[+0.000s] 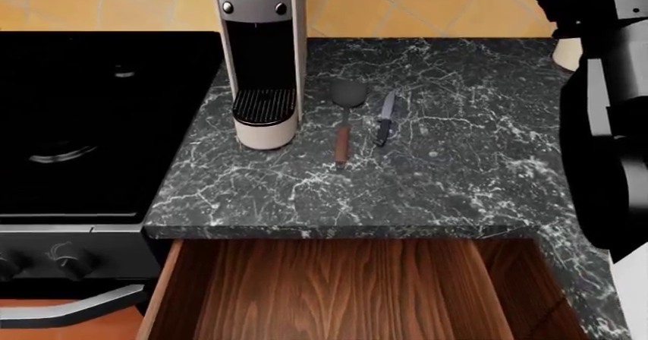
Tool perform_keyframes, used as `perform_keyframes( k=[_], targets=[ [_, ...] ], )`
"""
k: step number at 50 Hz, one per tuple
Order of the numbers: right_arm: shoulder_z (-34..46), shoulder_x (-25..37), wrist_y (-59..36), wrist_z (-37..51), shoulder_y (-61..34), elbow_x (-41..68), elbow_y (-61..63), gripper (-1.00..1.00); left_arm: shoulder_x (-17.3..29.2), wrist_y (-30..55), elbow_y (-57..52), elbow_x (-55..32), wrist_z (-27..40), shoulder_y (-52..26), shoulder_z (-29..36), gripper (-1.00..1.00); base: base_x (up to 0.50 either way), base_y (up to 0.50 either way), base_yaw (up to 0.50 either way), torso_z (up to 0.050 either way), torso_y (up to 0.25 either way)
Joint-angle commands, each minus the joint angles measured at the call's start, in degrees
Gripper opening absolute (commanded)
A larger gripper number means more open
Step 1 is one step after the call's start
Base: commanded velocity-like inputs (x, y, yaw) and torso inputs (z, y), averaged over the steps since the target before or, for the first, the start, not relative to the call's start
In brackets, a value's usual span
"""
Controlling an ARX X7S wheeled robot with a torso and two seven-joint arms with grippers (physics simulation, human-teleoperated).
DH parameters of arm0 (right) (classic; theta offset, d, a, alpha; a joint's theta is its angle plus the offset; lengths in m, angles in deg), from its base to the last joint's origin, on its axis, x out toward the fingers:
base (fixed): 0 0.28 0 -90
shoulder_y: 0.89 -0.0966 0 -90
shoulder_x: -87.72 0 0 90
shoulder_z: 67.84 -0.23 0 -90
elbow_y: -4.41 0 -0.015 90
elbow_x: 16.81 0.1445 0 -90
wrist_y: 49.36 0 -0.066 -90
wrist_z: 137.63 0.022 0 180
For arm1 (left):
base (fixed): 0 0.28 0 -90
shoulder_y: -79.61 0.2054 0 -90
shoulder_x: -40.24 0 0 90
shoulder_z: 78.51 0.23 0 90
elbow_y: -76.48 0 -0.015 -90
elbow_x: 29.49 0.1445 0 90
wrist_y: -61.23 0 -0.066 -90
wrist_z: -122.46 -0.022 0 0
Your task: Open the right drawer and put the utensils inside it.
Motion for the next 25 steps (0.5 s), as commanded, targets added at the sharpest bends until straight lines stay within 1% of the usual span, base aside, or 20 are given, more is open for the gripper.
perform_keyframes(
  k=[1,2,3,10,14,18,20,22,23,24,25],
  targets=[
    [-3.95,-0.95,3.97,6.25,1.09,1.21,0.01,1.00,0.04,0.21,-0.19,-0.19,0.29,0.04,-0.08,1.00,0.00,0.00,0.00,0.000,0.000],
    [-4.75,-1.06,4.13,7.32,1.26,1.34,0.01,1.00,0.05,0.21,-0.20,-0.22,0.29,0.02,-0.10,1.00,0.00,0.00,0.00,0.000,0.000],
    [-7.22,-1.24,4.89,9.63,1.68,2.48,0.01,1.00,0.05,0.17,-0.11,-0.19,0.28,-0.07,-0.11,1.00,0.00,0.00,0.00,0.000,0.000],
    [-11.16,-3.75,8.23,13.57,5.27,1.68,0.00,1.00,0.05,0.04,0.23,-0.02,0.25,-0.08,0.06,1.00,0.00,0.00,0.00,0.000,0.000],
    [-12.40,-6.09,9.99,13.83,8.35,1.17,0.01,1.00,0.02,0.01,0.32,-0.05,0.28,-0.05,0.05,1.00,0.00,0.00,0.00,0.000,0.000],
    [-12.40,-7.60,10.83,11.71,10.87,1.11,0.01,1.00,0.07,-0.26,0.82,0.21,0.15,-0.32,0.13,1.00,0.00,0.00,0.00,0.000,0.000],
    [-11.12,-7.86,11.76,10.76,11.74,3.29,0.01,1.00,0.05,-0.17,0.70,0.09,0.33,-0.21,0.02,1.00,0.00,0.00,0.00,0.000,0.000],
    [-7.07,-7.88,12.58,11.49,12.85,8.30,0.01,1.00,0.03,0.02,0.54,-0.12,0.50,-0.04,-0.10,1.00,0.00,0.00,0.00,0.000,0.000],
    [-4.99,-7.89,12.85,11.57,13.42,11.01,0.01,1.00,0.02,0.02,0.54,-0.11,0.47,-0.09,-0.05,1.00,0.00,0.00,0.00,0.000,0.000],
    [-0.62,-7.89,13.91,12.12,14.38,15.41,0.01,1.00,-0.01,-0.02,0.66,-0.06,0.47,-0.17,-0.04,1.00,0.00,0.00,0.00,0.000,0.000],
    [2.00,-7.89,14.28,12.50,14.67,18.22,0.01,1.00,-0.03,-0.01,0.76,-0.05,0.52,-0.19,-0.05,1.00,0.00,0.00,0.00,0.000,0.000]
  ],
)
